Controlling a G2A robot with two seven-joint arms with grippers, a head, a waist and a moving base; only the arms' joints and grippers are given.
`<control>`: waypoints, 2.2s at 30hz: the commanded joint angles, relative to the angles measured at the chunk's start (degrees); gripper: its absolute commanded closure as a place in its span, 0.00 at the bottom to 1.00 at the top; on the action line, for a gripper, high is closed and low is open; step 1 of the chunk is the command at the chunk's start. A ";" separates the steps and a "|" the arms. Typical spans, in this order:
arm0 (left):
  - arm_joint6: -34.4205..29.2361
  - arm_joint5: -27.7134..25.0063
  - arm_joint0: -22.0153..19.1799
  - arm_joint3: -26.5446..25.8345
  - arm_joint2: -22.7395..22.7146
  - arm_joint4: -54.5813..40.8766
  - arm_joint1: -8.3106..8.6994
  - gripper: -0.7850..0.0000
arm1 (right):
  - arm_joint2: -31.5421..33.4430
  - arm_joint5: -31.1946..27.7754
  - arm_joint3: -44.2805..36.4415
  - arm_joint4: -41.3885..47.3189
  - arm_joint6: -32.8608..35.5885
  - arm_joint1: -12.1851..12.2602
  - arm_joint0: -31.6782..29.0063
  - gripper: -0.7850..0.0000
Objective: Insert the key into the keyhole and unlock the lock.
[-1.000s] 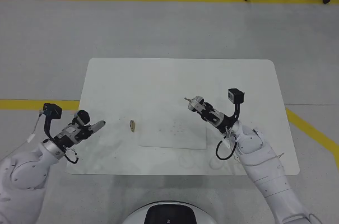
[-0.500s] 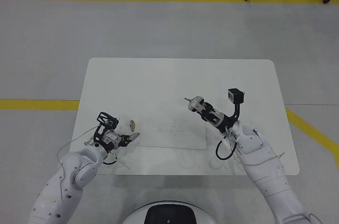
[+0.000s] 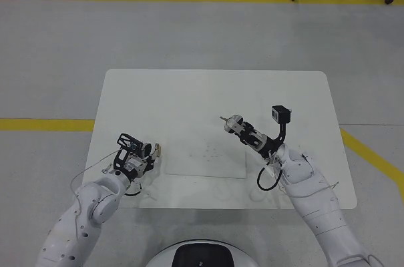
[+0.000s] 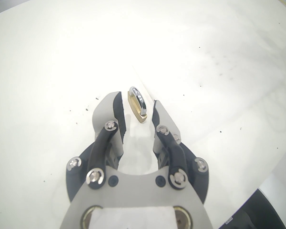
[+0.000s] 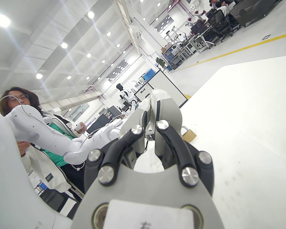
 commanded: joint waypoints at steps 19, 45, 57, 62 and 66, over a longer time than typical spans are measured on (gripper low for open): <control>-3.03 0.90 -2.64 1.16 1.04 -2.14 -0.58 0.82 | 0.00 0.00 0.00 0.00 0.00 0.00 0.00 1.00; -30.33 -19.37 -8.83 14.52 -8.67 -71.33 0.16 1.00 | 0.00 0.00 0.00 0.00 0.00 0.00 0.00 1.00; -55.02 -14.75 -18.34 28.42 -5.21 -101.01 -0.03 1.00 | 0.00 0.00 0.00 0.00 0.00 0.00 0.00 1.00; -55.02 -14.75 -18.34 28.42 -5.21 -101.01 -0.03 1.00 | 0.00 0.00 0.00 0.00 0.00 0.00 0.00 1.00; -48.57 -13.13 -17.45 24.49 -4.32 -98.45 -0.24 1.00 | 0.22 1.84 -0.49 -0.24 -3.28 -0.27 -0.18 1.00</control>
